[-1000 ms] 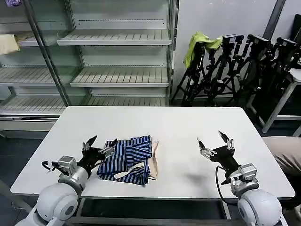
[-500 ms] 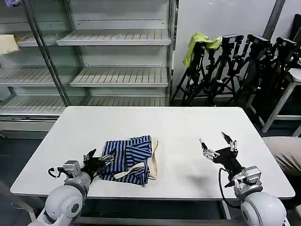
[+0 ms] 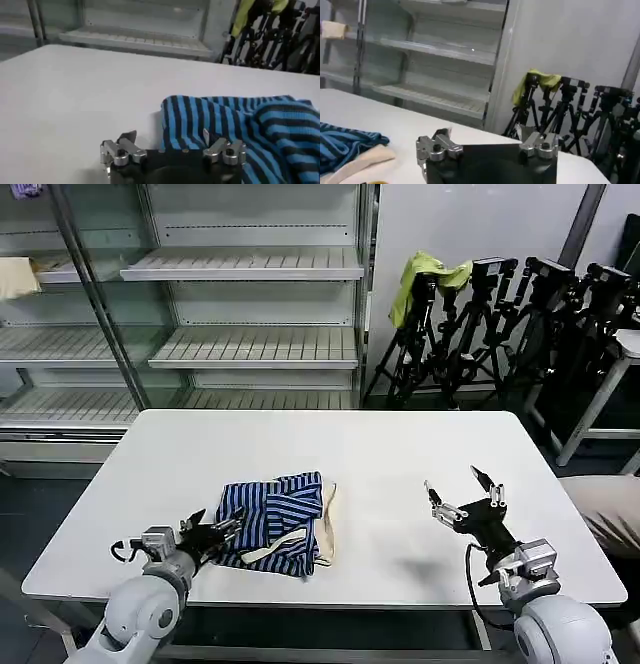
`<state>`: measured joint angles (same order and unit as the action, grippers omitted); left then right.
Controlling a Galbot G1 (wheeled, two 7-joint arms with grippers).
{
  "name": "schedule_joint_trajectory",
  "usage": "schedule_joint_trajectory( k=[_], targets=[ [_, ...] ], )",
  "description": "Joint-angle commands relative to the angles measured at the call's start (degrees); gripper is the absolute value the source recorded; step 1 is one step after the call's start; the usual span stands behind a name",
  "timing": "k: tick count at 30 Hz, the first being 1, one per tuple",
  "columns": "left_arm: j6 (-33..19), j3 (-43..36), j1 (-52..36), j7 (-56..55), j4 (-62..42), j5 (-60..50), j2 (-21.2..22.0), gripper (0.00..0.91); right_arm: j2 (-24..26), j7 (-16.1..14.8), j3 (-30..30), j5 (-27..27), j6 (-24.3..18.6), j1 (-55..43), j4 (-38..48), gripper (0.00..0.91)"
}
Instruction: Fold and organize the clothes.
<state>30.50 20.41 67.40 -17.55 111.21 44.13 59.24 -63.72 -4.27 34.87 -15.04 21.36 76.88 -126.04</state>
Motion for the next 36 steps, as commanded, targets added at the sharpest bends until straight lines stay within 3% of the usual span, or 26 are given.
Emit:
schedule_joint_trajectory(
  k=[1,12,25,30,36],
  targets=[
    [0.28,-0.31,1.54,1.58,0.29,0.46,1.26,0.0,0.19,0.01,0.16,-0.08,0.0,-0.1,0.08,0.907],
    [0.36,0.4,4.72,0.86,4.77,0.59,1.19,0.0,-0.53,0.11,0.28,0.01,-0.08,0.08,-0.08,0.907],
    [-1.94,1.27,0.89,4.53,-0.47,-4.4,0.05,0.0,-1.31,0.15,-0.23,0.54,-0.12,0.61,0.01,0.907],
    [-3.5,6.44,-1.28,7.8,-3.44,-5.91,-5.25,0.0,-1.48,0.05,-0.14,0.76,-0.27,1.16,-0.06,0.907],
    [-6.09,19.64,2.96,13.33,-8.15,-8.09,-17.13,0.0,-2.37,0.02,-1.31,1.16,-0.32,-0.43,0.61,0.907]
  ],
)
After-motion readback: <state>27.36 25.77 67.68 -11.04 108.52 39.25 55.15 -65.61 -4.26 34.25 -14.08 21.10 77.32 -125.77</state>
